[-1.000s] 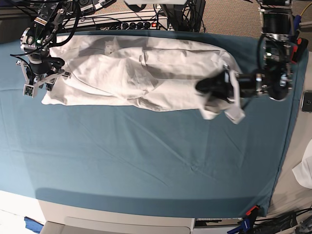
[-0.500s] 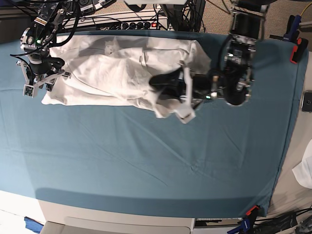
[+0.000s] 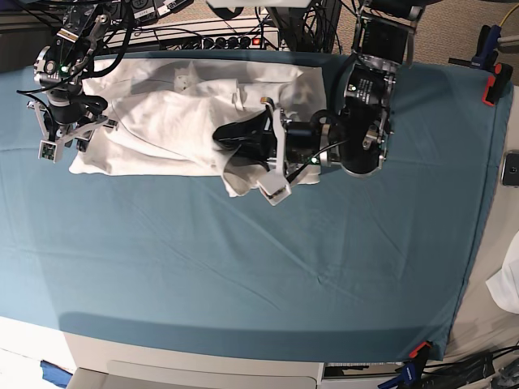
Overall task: Fold the T-shirt properly
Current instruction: 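Lift the hem end with the left gripper and fold it toward the right gripper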
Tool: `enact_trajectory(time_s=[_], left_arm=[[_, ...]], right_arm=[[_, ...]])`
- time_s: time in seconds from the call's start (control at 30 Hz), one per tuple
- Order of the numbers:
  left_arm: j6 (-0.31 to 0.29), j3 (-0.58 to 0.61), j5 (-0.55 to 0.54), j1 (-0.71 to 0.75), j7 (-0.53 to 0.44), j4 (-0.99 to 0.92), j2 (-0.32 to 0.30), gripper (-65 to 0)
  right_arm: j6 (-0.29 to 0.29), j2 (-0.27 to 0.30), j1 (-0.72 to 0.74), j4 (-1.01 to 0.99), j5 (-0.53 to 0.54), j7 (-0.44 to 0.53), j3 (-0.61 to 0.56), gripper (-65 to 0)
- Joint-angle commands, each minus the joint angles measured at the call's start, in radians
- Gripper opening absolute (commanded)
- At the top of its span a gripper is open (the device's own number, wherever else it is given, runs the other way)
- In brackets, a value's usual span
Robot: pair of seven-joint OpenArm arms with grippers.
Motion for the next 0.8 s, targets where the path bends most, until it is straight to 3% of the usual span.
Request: enact_trajectory(time_s=[0.0,0.13,0.53,0.63,0.67,0.77], left_arm=[[-0.005,0.000,-0.034,-0.019,-0.035,0.018,0.020,-65.0],[-0.005,0.008,-0.022,-0.019,-0.043,0.016,0.050,-65.0],[-0.005,0.129,0.195,-0.018,-0.121,0.016,0.069,-65.0],[-0.005,0.131,0.209,-0.018,-0.126,0.016,0.069,-41.4],[-0.005,0.131,0.209,-0.018,-0.132,0.016,0.069,-36.9],[-0.005,0.131,0.206,-0.019,-0.135,0.016,0.069,-35.8]], right_arm=[[-0.005,0.014,0.006,0.014,0.000,0.029,0.005,-45.6],[-0.005,0.014,0.006,0.014,0.000,0.029,0.005,-45.6],[-0.005,0.014,0.006,0.014,0.000,0.029,0.005,-45.6],[-0.005,0.014,0.006,0.014,0.000,0.030,0.005,-45.6],[-0.005,0.014,0.006,0.014,0.000,0.030,0.005,-45.6],[-0.005,0.014,0.006,0.014,0.000,0.031,0.005,-45.6]])
